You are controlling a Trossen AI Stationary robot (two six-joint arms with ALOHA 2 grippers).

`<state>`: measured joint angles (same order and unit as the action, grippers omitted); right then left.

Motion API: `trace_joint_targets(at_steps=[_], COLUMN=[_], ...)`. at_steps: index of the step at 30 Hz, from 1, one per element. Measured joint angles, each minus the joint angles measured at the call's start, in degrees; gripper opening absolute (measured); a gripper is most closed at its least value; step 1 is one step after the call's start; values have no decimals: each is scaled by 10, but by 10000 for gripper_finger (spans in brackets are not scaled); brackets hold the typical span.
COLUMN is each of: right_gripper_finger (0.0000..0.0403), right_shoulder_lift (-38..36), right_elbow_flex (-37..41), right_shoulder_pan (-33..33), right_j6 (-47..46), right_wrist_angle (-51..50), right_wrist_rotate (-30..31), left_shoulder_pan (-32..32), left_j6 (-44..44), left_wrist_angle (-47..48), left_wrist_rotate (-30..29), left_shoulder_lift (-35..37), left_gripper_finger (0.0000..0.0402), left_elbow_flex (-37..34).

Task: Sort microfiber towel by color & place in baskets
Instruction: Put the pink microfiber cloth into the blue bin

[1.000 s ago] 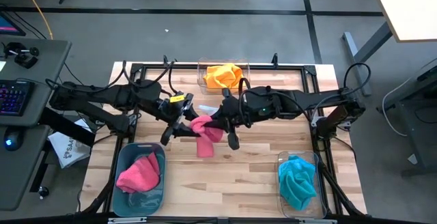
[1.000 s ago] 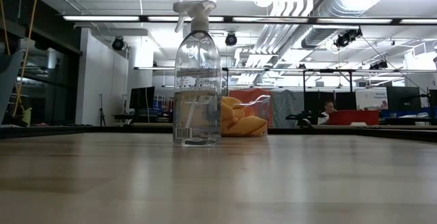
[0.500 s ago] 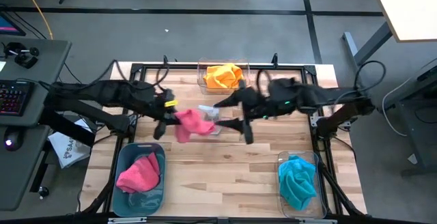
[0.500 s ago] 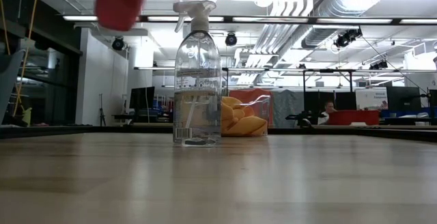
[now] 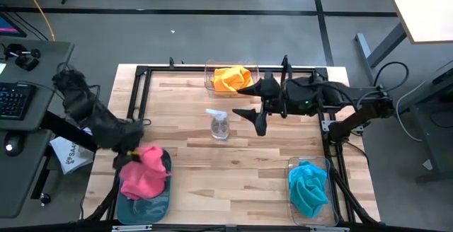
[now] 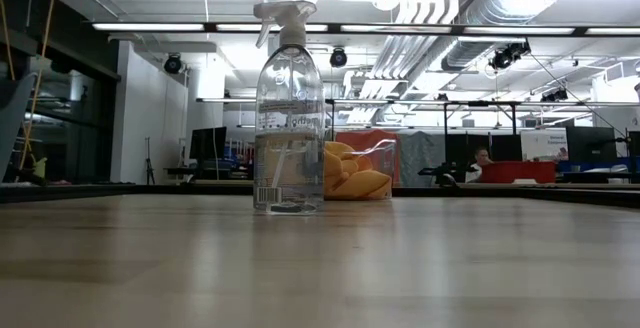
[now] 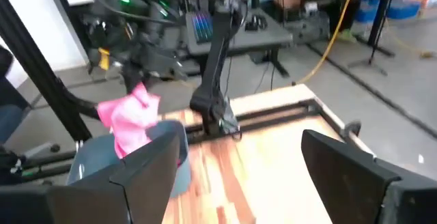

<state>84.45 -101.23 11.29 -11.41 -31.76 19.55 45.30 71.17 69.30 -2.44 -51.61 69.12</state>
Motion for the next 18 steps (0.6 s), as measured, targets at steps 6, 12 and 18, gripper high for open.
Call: trace_joint_targets(at_steps=[6,12,18], right_gripper_finger=[304,304,304], right_shoulder_lift=[6,6,6], right_elbow_flex=[0,0,0], right_shoulder_pan=[0,0,0], right_j6=[-44,-76,-87], right_wrist_angle=[-31,-43,-66], right_wrist_rotate=[0,0,4], left_shoulder_pan=[141,190,173], left_j6=[126,131,-3], left_wrist_angle=[-25,-99,-130], left_wrist_rotate=[0,2,-11], left_shoulder_lift=[-42,-88,-139], left_gripper_finger=[1,4,39], left_elbow_flex=[-73,-157,-176])
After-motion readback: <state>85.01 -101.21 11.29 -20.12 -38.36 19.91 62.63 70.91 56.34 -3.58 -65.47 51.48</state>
